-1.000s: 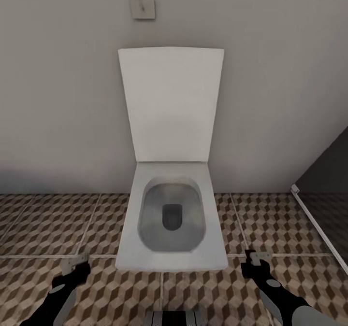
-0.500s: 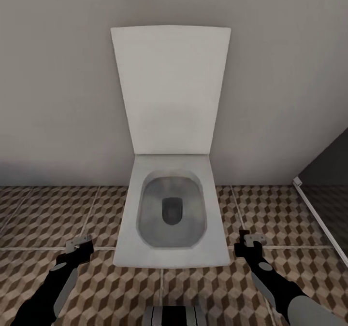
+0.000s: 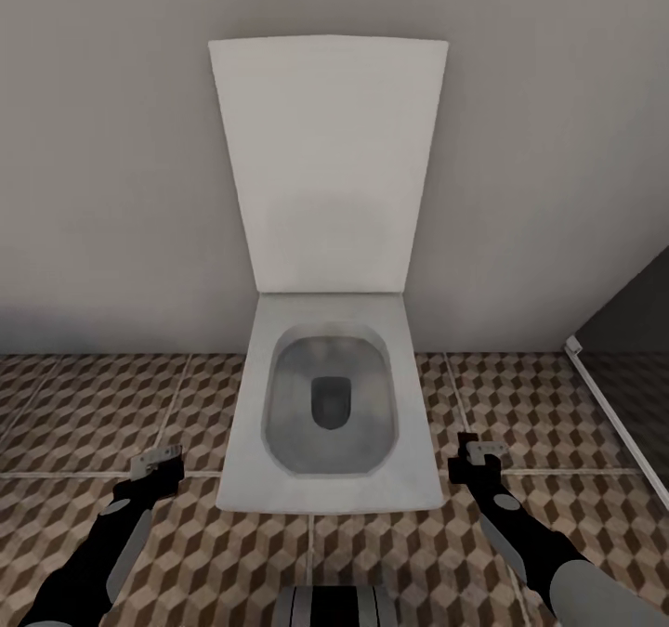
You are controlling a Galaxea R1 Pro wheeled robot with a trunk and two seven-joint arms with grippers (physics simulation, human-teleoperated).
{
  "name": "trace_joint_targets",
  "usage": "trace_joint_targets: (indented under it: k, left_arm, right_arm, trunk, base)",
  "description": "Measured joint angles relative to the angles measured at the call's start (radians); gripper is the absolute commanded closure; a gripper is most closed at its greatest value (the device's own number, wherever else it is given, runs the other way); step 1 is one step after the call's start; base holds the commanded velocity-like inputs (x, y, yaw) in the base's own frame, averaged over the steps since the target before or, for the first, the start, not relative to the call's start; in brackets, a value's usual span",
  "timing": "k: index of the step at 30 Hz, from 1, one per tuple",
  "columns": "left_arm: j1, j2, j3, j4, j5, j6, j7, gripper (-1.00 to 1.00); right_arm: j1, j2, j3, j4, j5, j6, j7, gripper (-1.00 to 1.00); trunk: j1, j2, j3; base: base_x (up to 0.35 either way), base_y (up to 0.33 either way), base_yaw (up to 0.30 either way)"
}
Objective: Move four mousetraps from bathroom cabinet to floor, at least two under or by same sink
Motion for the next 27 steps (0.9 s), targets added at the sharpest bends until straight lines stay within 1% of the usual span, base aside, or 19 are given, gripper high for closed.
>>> trace_joint_targets:
  k: [7,24,27]
  left_arm:
    - [0.000,0.000,0.001,0.000,0.001,0.000,-0.001,1.00]
    - [0.000,-0.002,0.000,0.000,0.001,-0.003,-0.002,1.00]
    - [0.000,-0.003,0.001,0.000,0.001,-0.003,-0.002,1.00]
  right_arm:
    - [0.000,0.000,0.000,0.000,0.000,0.000,-0.013,1.00]
    - [0.000,0.000,-0.002,0.000,0.001,-0.008,-0.008,1.00]
    - [0.000,0.000,-0.002,0.000,0.001,-0.009,-0.008,1.00]
  trunk:
    - [0.003,-0.002,-0.027]
    - [0.011,-0.006,-0.093]
    - [0.011,-0.006,-0.093]
  base:
    - [0.000,0.000,0.000]
    - [0.000,0.000,0.000]
    - [0.000,0.000,0.000]
